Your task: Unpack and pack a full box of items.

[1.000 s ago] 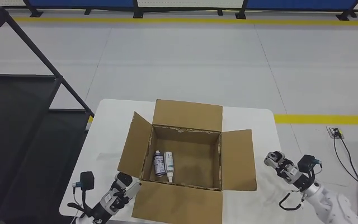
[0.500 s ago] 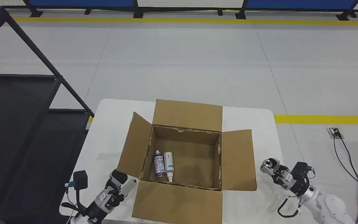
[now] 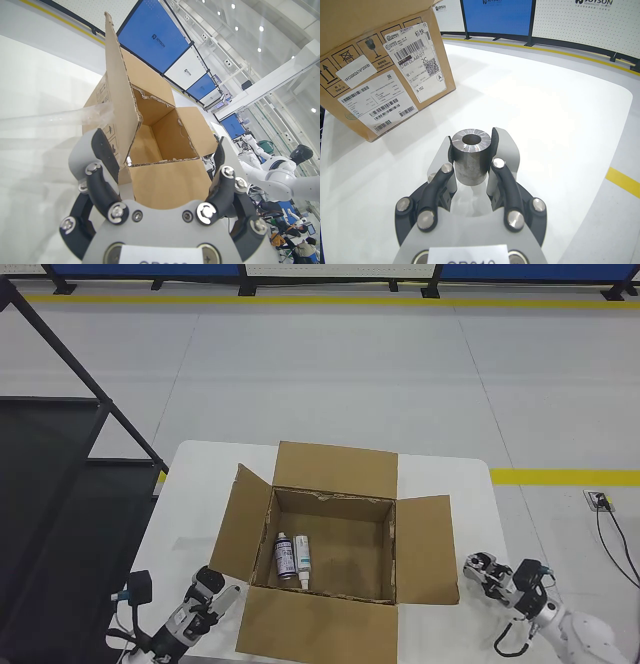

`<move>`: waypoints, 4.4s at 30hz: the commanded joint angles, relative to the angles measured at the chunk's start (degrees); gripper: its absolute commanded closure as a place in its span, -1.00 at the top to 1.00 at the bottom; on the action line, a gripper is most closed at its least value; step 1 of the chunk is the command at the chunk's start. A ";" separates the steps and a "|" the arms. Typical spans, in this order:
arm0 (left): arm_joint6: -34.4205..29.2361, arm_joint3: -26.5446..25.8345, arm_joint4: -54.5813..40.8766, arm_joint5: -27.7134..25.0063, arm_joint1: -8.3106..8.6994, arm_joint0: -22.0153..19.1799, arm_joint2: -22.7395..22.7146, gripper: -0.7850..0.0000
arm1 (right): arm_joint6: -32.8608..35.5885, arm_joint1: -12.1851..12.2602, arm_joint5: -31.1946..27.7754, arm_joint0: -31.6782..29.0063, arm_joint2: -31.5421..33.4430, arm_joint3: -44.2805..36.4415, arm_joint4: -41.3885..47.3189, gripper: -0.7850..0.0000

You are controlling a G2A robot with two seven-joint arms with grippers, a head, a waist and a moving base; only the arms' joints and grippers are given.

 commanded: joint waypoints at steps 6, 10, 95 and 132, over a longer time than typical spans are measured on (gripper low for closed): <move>0.02 -0.03 -0.13 -0.14 0.08 0.08 -0.07 1.00 | -0.80 0.48 0.82 1.50 -2.89 2.53 1.87 -0.33; 0.21 0.23 -0.49 -0.49 0.13 0.21 -0.33 1.00 | -0.88 0.37 0.90 3.14 -4.51 5.14 1.84 -0.37; 6.21 7.71 -10.36 -16.16 0.05 8.72 -11.50 1.00 | 82.24 2.59 32.29 3.43 -13.86 -74.34 54.28 1.00; 3.19 9.47 -19.00 -21.57 0.03 10.77 -16.53 1.00 | 101.40 -22.86 54.36 36.63 -48.46 -34.91 65.48 1.00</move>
